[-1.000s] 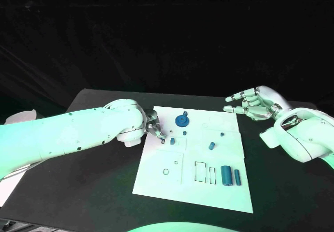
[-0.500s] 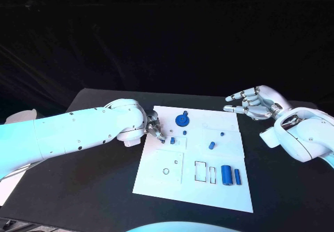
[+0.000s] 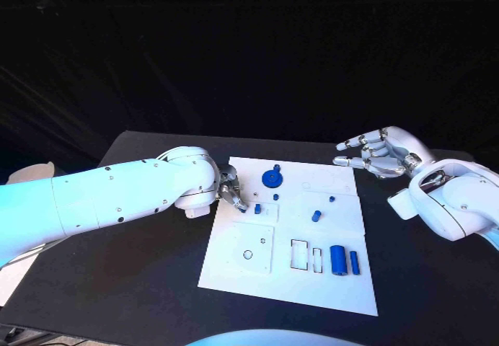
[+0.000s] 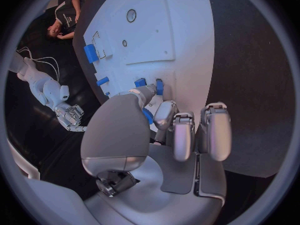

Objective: Assemble the parts on the task board

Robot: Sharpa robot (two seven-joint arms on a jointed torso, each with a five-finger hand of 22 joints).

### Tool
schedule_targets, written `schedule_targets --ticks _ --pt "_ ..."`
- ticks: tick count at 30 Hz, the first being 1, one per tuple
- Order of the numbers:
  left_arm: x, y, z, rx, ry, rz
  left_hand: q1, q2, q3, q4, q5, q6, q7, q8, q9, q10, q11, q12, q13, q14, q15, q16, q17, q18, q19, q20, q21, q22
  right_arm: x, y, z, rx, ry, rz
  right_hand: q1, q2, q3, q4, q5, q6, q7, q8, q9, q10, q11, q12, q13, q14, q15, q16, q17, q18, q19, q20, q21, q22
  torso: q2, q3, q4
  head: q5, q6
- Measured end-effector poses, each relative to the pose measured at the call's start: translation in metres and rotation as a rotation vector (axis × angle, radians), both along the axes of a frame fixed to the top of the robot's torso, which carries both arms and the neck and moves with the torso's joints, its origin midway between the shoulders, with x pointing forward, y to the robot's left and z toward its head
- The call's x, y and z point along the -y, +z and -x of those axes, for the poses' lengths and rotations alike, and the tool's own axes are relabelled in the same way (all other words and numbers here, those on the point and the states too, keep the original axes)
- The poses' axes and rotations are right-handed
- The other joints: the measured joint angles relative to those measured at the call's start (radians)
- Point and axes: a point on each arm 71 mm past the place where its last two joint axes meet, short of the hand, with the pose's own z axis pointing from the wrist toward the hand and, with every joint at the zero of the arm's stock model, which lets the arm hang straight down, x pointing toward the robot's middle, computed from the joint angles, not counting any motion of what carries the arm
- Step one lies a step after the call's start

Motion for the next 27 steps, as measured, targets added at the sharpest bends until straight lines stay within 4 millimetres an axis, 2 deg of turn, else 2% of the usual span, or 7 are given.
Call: schedule_targets --ticks 27 --pt "0.0034 -0.0025 -0.0033 -0.017 -0.015 -0.013 0.0 0.0 0.012 0.0 0.004 0.002 0.001 0.004 0.003 0.004 0.004 0.009 0.007 0.0 0.0 0.0 0.0 0.0 0.0 0.0 0.0 0.0 -0.0012 0.0001 0.0007 0.005 0.007 0.004 0.0 0.0 0.0 0.0 -0.004 0.0 0.0 0.0 0.0 0.0 0.0 -0.002 -0.003 0.0 0.0 -0.004 0.0 0.0 0.0 0.0 -0.004 0.001 0.0 0.0 0.0001 -0.001 -0.008"
